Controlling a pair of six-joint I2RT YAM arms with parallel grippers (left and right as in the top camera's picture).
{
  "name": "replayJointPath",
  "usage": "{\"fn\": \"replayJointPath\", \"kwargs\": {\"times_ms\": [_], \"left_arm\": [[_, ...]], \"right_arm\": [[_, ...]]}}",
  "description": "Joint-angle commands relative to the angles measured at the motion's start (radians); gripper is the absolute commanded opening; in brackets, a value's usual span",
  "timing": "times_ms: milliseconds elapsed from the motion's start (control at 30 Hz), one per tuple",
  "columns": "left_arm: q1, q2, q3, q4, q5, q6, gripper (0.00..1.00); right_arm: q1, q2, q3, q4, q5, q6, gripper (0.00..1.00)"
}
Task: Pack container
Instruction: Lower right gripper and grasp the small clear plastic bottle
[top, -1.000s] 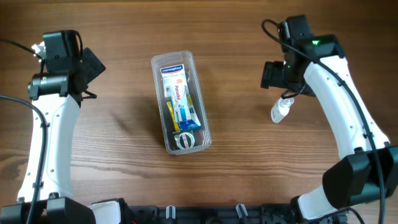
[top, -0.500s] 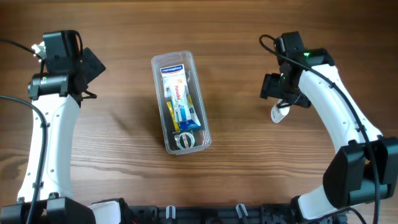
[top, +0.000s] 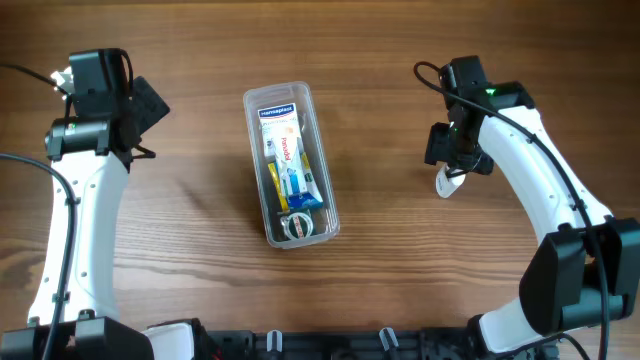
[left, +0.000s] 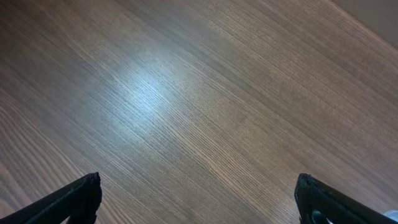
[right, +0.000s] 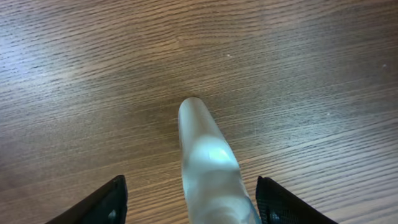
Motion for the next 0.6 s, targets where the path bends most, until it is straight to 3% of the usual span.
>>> {"fn": "replayJointPath", "kwargs": {"times_ms": [0, 267, 400, 567], "left_arm": [[0.005, -0.008, 0.015, 0.000, -0.009, -0.002, 1.00], [0.005, -0.008, 0.015, -0.001, -0.009, -0.002, 1.00], [0.005, -0.008, 0.015, -0.001, -0.009, -0.002, 1.00], [0.005, -0.008, 0.015, -0.001, -0.010, -0.002, 1.00]], "right_arm": [[-0.020, -0.006, -0.005, -0.003, -0.008, -0.007, 0.66], [-0.062, -0.006, -0.006, -0.024, -0.023, -0.024, 0.65], [-0.062, -0.006, -0.006, -0.017, -0.080, -0.085, 0.56], [-0.062, -0.006, -0.020, -0.011, -0.080, -0.085, 0.55]]}}
